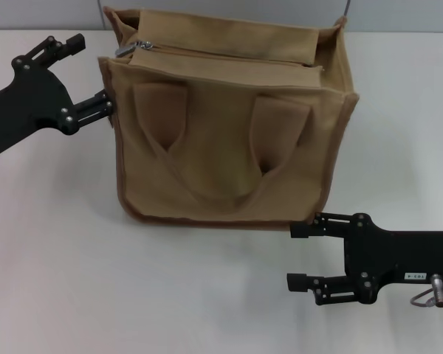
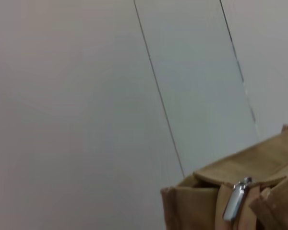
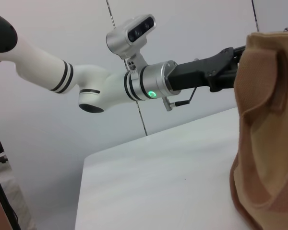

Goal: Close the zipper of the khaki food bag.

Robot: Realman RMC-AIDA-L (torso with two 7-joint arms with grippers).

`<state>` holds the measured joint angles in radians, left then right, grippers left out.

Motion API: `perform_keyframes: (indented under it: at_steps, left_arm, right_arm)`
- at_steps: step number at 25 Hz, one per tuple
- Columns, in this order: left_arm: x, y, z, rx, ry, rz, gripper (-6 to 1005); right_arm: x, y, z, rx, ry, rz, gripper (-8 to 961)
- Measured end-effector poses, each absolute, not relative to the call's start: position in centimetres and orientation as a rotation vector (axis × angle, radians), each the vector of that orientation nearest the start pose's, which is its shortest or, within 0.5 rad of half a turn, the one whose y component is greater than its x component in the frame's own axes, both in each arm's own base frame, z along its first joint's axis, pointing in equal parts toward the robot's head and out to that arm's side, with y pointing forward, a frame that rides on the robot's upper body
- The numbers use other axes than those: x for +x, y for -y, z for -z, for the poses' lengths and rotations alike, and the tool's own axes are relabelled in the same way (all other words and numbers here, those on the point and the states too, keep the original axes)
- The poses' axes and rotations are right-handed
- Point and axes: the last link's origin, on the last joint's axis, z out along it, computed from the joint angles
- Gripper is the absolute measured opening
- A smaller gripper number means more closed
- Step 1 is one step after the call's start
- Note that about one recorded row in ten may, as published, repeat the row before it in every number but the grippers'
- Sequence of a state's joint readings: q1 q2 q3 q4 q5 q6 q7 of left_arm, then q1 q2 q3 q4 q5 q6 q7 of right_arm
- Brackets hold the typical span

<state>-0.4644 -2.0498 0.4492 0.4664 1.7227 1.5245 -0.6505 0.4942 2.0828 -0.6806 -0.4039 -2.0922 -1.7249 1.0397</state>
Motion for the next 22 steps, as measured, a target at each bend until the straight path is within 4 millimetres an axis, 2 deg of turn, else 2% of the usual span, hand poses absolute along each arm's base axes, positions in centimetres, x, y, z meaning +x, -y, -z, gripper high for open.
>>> perform_keyframes:
  at_steps: [5,6,12,13,17,18,22]
  left_arm:
    - [-29.7,-33.0,-3.5,-2.223,0.028,0.728,791]
    - [-30.5,-33.1,-3.5,-2.225,0.008,0.653,790]
    - [-30.8,-33.1,-3.7,-2.218,0.012,0.631,787]
    - [-31.4,-32.9,-4.3,-2.209,0.017,0.608,787]
    - [-31.3,-32.8,-4.3,-2.214,0.014,0.62,785]
    - [-30.1,-33.0,-3.5,-2.211,-0.009,0.675,785]
    - [-29.9,-33.1,-3.4,-2.2,-0.013,0.686,783]
  right_arm:
    - [27.2,-26.1,4.6,-2.958,-0.451,-0.876,802]
    - [27.2,-26.1,4.6,-2.958,-0.451,-0.876,802]
    - [27.1,-26.1,4.6,-2.959,-0.451,-0.878,802]
    - [27.1,-26.1,4.5,-2.956,-0.45,-0.881,802]
    - [27.0,-26.2,4.5,-2.953,-0.447,-0.885,802]
    - [27.0,-26.3,4.5,-2.953,-0.446,-0.886,802]
    - [26.9,-26.3,4.5,-2.952,-0.444,-0.887,802]
